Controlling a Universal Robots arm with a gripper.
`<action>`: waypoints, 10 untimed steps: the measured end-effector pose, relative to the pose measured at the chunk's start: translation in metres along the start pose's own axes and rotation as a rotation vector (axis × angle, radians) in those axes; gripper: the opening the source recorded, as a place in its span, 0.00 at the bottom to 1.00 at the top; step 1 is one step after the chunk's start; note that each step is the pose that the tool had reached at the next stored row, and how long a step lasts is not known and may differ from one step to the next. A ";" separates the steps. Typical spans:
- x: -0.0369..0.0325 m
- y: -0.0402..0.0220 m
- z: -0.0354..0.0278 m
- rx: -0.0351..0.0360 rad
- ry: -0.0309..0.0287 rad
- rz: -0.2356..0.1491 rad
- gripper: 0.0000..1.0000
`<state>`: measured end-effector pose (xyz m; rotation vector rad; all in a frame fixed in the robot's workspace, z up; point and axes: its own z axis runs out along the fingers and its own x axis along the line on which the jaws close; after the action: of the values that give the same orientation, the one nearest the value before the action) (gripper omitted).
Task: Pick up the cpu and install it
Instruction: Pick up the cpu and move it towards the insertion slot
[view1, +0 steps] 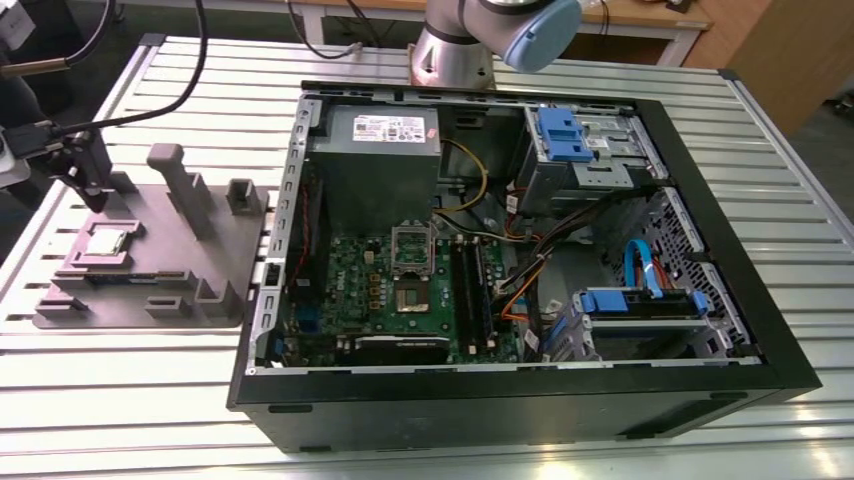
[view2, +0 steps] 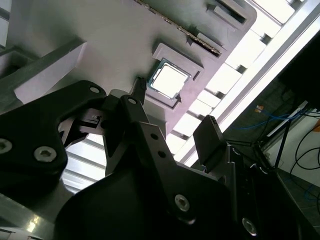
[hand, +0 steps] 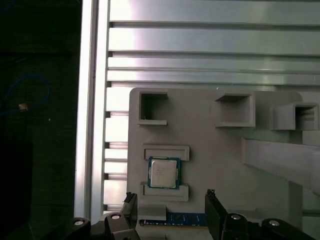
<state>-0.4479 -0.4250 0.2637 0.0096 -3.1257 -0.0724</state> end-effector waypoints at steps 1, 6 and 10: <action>0.0000 0.0000 0.0007 0.0000 0.0000 0.000 0.65; -0.0001 -0.0002 0.0043 0.0000 0.0000 0.000 0.65; -0.0001 -0.0003 0.0072 0.0000 0.0000 0.000 0.65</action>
<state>-0.4479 -0.4250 0.2565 0.0096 -3.1257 -0.0723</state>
